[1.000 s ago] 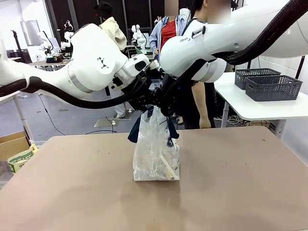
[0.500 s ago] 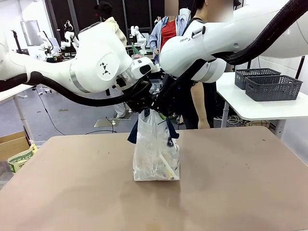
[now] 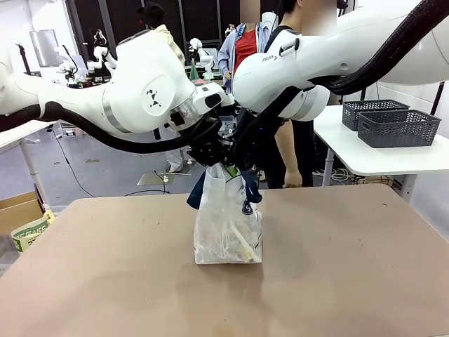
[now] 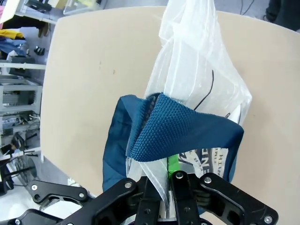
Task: Transfer purchased items from the store into the shopping bag.
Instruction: Move the Reusable shopping bag to the right side of the table.
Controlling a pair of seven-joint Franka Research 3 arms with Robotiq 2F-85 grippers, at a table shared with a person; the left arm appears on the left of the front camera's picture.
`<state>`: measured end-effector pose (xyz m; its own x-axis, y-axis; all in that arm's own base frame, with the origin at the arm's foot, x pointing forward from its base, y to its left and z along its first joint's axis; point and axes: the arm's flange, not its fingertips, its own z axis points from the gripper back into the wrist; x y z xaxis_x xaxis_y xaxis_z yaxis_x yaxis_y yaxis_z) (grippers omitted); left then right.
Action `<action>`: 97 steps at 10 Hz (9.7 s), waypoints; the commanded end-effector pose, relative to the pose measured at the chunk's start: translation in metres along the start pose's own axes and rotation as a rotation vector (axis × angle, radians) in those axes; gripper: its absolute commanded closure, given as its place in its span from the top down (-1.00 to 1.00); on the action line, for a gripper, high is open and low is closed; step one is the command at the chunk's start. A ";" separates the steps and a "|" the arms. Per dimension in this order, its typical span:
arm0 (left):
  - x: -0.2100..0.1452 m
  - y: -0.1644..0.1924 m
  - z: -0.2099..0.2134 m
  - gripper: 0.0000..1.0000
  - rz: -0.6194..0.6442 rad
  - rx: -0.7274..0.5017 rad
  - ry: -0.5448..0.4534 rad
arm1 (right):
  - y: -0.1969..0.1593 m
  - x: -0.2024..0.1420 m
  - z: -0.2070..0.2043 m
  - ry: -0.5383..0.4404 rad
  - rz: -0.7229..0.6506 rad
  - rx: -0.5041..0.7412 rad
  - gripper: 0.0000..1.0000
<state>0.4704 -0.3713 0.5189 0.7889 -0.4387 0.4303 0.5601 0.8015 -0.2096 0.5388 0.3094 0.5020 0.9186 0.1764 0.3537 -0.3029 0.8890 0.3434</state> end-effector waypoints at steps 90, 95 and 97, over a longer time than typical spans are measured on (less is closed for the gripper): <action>-0.188 0.248 0.158 -1.00 0.223 0.716 -0.099 | -0.100 -0.126 0.184 -0.173 0.707 0.101 1.00; -0.184 0.248 0.158 0.97 0.272 0.687 -0.076 | -0.100 -0.126 0.184 -0.173 0.707 0.101 1.00; -0.183 0.243 0.163 1.00 0.280 0.693 -0.070 | -0.100 -0.126 0.184 -0.173 0.707 0.101 1.00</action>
<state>0.4214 -0.0266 0.5243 0.8387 -0.1983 0.5072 0.0522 0.9563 0.2877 0.4074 0.1231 0.5858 0.4544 0.6050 0.6538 -0.8294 0.5550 0.0628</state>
